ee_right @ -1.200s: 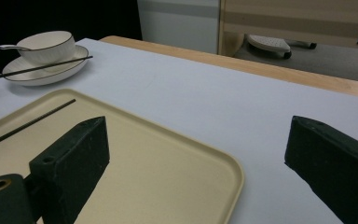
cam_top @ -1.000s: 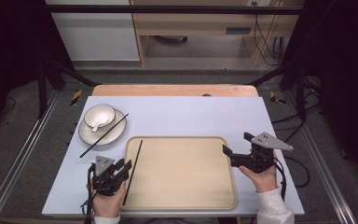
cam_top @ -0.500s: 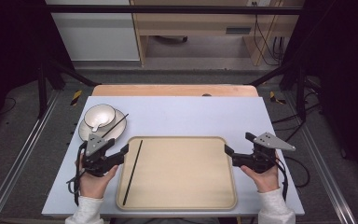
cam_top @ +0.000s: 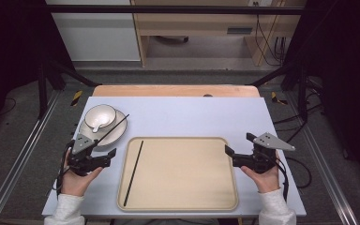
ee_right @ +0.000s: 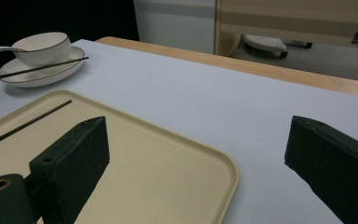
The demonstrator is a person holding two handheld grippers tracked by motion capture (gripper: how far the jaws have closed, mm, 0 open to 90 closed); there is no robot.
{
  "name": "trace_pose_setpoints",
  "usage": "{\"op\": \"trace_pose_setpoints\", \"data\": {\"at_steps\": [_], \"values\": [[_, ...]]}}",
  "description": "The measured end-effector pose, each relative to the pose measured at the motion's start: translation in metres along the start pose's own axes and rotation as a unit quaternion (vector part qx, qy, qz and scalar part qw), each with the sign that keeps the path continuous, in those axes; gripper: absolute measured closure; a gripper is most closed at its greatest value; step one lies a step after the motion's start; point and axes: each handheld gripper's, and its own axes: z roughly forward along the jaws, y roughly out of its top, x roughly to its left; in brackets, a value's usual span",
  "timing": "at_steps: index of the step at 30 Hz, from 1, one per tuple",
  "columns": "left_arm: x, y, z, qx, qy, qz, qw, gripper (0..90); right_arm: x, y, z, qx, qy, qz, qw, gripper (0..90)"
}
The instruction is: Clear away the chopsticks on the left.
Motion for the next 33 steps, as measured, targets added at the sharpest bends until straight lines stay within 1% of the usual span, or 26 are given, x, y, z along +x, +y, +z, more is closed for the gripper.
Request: {"op": "trace_pose_setpoints", "data": {"at_steps": [3,4,5,8,9,11,12,13,14,17,18,21,23,24,26,27,28,29,30,32,33], "values": [[0.014,-0.007,0.001,0.011,0.005,-0.008,0.9999,20.5,0.001,0.000,0.002,0.001,0.002,-0.001,1.0000,6.6],[0.019,-0.009,0.001,0.013,0.005,-0.015,0.9998,20.5,0.001,0.000,0.002,0.001,0.002,-0.001,1.0000,6.6],[0.025,-0.011,0.002,0.015,0.010,-0.016,0.9997,20.7,0.001,-0.001,0.002,0.004,0.001,-0.001,1.0000,6.6],[0.039,-0.015,0.005,0.023,0.019,-0.031,0.9991,21.7,0.001,-0.001,0.004,0.006,0.002,-0.004,1.0000,6.6],[0.042,-0.015,0.007,0.027,0.020,-0.033,0.9989,23.9,0.002,-0.001,0.004,0.007,0.001,-0.002,1.0000,6.6],[0.047,-0.016,0.011,0.034,0.026,-0.033,0.9986,24.5,0.002,-0.001,0.004,0.006,0.001,-0.003,1.0000,6.6],[0.049,-0.015,0.014,0.038,0.028,-0.024,0.9986,25.4,0.002,-0.001,0.005,0.006,0.002,-0.004,1.0000,6.6],[0.050,-0.015,0.017,0.037,0.030,-0.025,0.9985,27.3,0.003,-0.001,0.005,0.007,0.003,-0.005,1.0000,6.6],[0.050,-0.014,0.020,0.042,0.030,-0.023,0.9984,27.5,0.003,-0.001,0.005,0.007,0.003,-0.005,1.0000,6.6],[0.052,-0.012,0.027,0.053,0.033,-0.008,0.9980,30.3,0.003,-0.001,0.006,0.008,0.003,-0.003,1.0000,6.6],[0.052,-0.012,0.030,0.056,0.036,-0.008,0.9978,31.8,0.002,-0.001,0.006,0.008,0.003,-0.004,1.0000,6.6],[0.056,-0.010,0.039,0.068,0.037,0.003,0.9970,38.7,0.003,-0.001,0.007,0.009,0.004,-0.005,0.9999,6.6],[0.059,-0.008,0.044,0.073,0.037,0.011,0.9966,39.9,0.003,-0.001,0.007,0.009,0.003,-0.006,0.9999,6.6],[0.060,-0.008,0.046,0.070,0.038,0.011,0.9968,44.1,0.004,-0.002,0.009,0.011,0.005,-0.005,0.9999,6.7],[0.063,-0.008,0.050,0.070,0.038,0.006,0.9968,45.7,0.004,-0.002,0.009,0.011,0.005,-0.007,0.9999,6.7],[0.065,-0.009,0.053,0.070,0.037,0.006,0.9968,49.4,0.004,-0.003,0.011,0.016,0.005,-0.007,0.9998,6.7],[0.066,-0.010,0.054,0.069,0.037,0.007,0.9969,49.4,0.004,-0.003,0.011,0.016,0.005,-0.007,0.9998,6.7],[0.067,-0.010,0.056,0.069,0.036,0.003,0.9970,51.6,0.004,-0.003,0.012,0.016,0.005,-0.009,0.9998,6.6],[0.068,-0.010,0.057,0.066,0.036,0.004,0.9971,53.5,0.005,-0.003,0.012,0.018,0.006,-0.006,0.9998,6.6],[0.069,-0.008,0.059,0.075,0.032,0.007,0.9966,59.1,0.005,-0.004,0.012,0.018,0.007,-0.010,0.9998,6.6],[0.069,-0.008,0.061,0.079,0.035,0.012,0.9962,61.1,0.005,-0.004,0.012,0.018,0.007,-0.010,0.9998,6.6]]}}
